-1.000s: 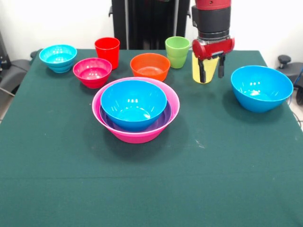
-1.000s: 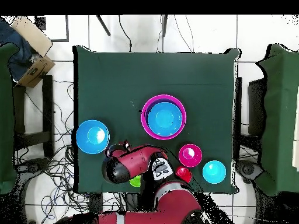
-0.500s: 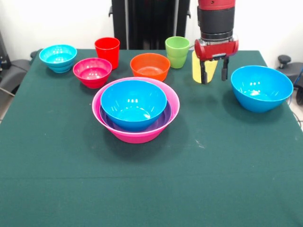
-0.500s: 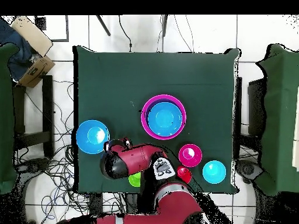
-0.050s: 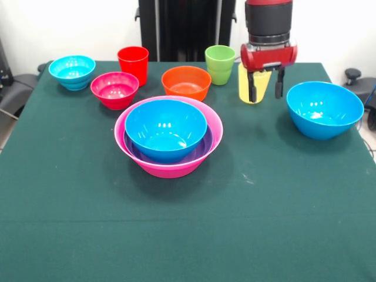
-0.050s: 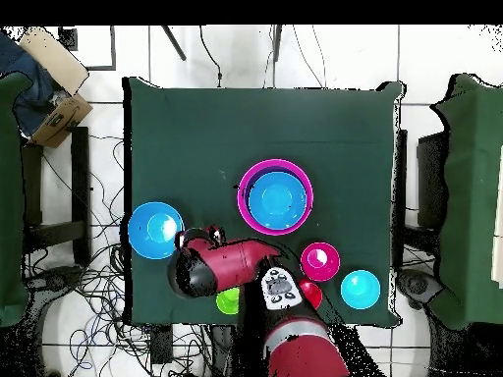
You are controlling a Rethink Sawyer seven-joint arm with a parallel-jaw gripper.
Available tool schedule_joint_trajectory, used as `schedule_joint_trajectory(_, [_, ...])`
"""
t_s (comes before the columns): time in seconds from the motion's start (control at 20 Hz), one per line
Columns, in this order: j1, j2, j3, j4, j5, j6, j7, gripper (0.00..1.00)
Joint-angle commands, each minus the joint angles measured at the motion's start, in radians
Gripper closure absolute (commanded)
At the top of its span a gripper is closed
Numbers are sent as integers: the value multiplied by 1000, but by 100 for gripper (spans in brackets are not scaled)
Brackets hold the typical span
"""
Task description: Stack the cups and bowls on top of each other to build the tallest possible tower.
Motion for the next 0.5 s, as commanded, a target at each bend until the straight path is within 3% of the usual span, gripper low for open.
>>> schedule_joint_trajectory(0.05, [-100, -166, 178, -40, 114, 357, -5, 0])
schedule_joint_trajectory(0.2, [-118, -173, 195, -40, 119, 374, -12, 0])
schedule_joint_trajectory(0.5, [-65, -148, 155, -48, 81, 326, 38, 0])
